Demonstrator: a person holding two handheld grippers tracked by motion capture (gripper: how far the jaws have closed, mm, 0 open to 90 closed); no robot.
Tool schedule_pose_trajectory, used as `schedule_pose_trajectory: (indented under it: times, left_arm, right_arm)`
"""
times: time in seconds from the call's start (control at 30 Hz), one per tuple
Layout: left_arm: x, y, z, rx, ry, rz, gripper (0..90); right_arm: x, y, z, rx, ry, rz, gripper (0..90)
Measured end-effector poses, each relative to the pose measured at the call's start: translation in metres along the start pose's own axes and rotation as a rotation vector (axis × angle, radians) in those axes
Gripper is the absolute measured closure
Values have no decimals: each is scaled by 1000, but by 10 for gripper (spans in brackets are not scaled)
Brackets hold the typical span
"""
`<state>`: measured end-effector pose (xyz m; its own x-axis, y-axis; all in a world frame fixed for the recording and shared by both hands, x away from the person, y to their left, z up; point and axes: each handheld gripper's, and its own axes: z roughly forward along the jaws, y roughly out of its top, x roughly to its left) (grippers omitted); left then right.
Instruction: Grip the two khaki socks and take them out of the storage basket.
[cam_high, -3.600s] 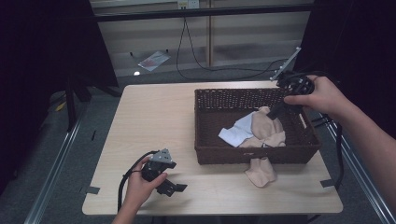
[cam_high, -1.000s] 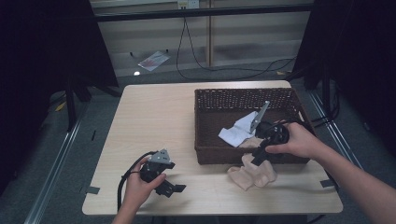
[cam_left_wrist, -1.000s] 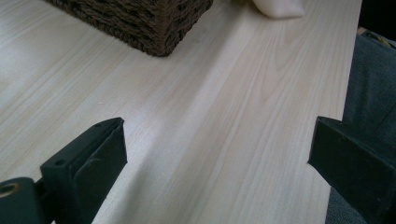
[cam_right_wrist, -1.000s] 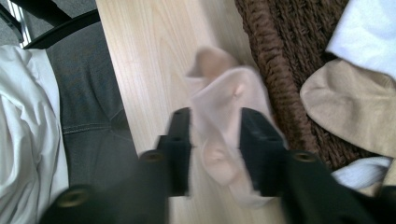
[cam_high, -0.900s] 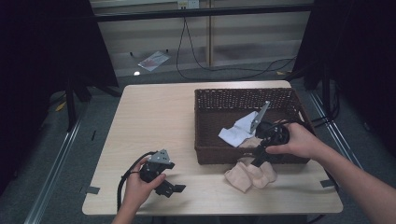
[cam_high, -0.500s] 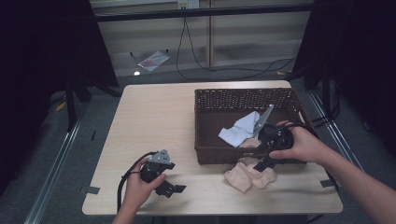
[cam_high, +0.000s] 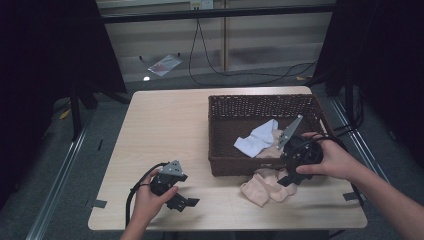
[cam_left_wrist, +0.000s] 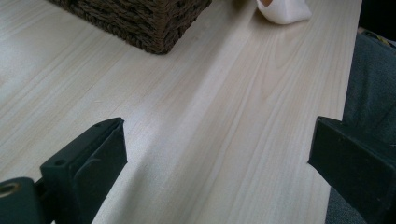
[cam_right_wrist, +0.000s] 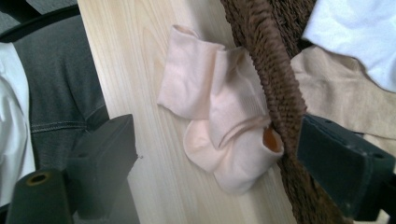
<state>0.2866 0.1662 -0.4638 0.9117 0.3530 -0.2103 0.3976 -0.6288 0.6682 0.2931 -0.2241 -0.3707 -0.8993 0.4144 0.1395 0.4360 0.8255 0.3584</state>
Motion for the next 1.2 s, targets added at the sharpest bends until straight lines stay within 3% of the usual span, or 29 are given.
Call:
schedule_pose_trajectory:
  times: [0.37,1.2]
  left_arm:
    - [-1,0,0,-7,-3,-8,39]
    - [0,1,-1,-9,1,-4,38]
  right_arm:
    - [4,-17,4,-40,-16,13,91]
    - [9,-61,34,-154,-32,61,76]
